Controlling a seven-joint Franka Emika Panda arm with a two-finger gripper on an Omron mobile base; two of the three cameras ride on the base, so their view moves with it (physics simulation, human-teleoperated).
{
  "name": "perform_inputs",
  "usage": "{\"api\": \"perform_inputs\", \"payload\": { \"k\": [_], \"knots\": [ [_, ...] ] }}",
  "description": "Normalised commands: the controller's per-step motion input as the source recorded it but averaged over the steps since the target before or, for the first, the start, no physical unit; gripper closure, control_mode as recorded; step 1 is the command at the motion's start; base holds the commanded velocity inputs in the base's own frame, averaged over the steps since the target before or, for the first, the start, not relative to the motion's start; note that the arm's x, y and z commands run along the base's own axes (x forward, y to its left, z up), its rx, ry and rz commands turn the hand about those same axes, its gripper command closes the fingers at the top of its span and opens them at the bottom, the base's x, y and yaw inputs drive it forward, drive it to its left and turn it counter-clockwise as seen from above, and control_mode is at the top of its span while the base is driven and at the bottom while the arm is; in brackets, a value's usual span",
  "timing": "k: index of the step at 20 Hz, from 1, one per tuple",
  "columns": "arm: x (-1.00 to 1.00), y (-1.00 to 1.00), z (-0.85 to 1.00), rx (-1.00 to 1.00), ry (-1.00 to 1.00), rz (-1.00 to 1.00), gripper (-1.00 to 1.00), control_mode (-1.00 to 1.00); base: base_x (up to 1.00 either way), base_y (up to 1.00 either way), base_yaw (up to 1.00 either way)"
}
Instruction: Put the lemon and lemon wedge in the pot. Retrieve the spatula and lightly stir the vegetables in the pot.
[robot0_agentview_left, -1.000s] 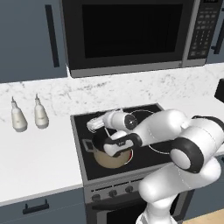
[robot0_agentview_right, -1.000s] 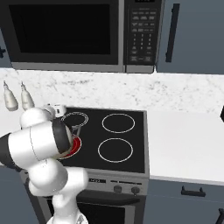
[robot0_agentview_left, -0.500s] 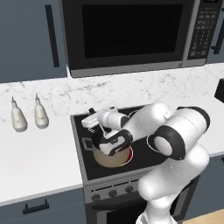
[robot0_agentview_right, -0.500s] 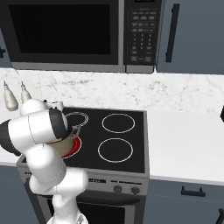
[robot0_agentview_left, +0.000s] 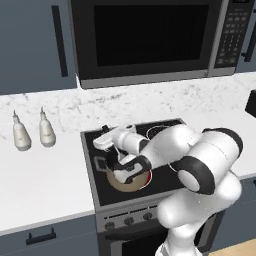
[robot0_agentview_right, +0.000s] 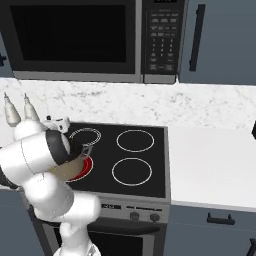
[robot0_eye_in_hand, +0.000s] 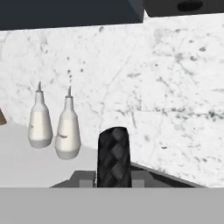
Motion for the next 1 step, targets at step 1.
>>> {"api": "perform_inputs", "payload": {
  "k": [1],
  "knots": [
    [-0.56,-0.25,0.07,0.04,0.00,-0.01,1.00,-1.00,0.00,0.00,0.00]
  ]
}}
